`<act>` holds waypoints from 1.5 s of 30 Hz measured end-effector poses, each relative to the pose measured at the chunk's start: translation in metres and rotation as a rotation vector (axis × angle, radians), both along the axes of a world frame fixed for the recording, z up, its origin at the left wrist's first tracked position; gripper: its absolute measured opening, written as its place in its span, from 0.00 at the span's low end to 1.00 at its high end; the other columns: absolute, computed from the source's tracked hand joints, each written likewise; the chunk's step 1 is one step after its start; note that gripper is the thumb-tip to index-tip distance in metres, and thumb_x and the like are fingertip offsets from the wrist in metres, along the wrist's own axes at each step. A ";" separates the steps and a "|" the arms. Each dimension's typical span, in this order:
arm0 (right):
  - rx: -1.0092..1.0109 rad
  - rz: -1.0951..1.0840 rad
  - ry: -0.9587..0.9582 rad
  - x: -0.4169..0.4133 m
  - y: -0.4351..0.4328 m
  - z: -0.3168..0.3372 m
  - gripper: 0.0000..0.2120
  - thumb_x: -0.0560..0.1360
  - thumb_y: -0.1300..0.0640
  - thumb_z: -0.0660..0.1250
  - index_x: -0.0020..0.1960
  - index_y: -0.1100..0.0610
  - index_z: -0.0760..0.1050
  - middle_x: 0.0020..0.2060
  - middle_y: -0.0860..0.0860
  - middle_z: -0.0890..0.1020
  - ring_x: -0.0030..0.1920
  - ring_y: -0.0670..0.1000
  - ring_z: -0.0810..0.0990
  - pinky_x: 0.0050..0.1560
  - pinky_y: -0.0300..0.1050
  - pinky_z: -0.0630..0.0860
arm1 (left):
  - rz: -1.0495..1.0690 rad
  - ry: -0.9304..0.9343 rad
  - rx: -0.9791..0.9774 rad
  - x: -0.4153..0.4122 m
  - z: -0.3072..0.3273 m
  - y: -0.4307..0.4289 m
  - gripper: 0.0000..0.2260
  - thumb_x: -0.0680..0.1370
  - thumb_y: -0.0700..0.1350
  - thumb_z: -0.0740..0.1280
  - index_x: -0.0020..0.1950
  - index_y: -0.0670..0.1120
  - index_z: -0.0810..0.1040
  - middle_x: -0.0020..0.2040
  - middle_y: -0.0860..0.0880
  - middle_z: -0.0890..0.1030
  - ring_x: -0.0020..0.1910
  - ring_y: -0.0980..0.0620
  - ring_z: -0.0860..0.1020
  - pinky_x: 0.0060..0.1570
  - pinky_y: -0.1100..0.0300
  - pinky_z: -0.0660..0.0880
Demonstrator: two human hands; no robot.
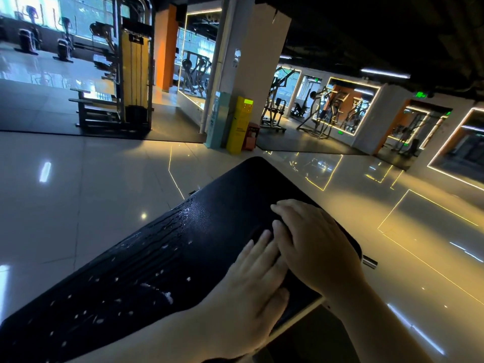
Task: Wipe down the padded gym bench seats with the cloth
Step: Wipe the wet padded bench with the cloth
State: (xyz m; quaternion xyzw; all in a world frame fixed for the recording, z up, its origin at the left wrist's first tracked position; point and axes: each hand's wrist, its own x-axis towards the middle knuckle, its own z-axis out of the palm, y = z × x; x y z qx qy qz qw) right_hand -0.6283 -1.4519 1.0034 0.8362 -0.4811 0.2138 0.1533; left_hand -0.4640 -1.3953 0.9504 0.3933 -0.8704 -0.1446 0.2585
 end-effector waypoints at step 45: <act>-0.020 -0.146 0.160 -0.021 0.041 -0.015 0.25 0.81 0.53 0.50 0.75 0.56 0.70 0.74 0.51 0.72 0.76 0.51 0.65 0.74 0.54 0.65 | 0.481 0.043 -0.221 -0.026 -0.050 0.024 0.26 0.85 0.53 0.45 0.73 0.39 0.69 0.75 0.40 0.67 0.75 0.42 0.65 0.69 0.48 0.60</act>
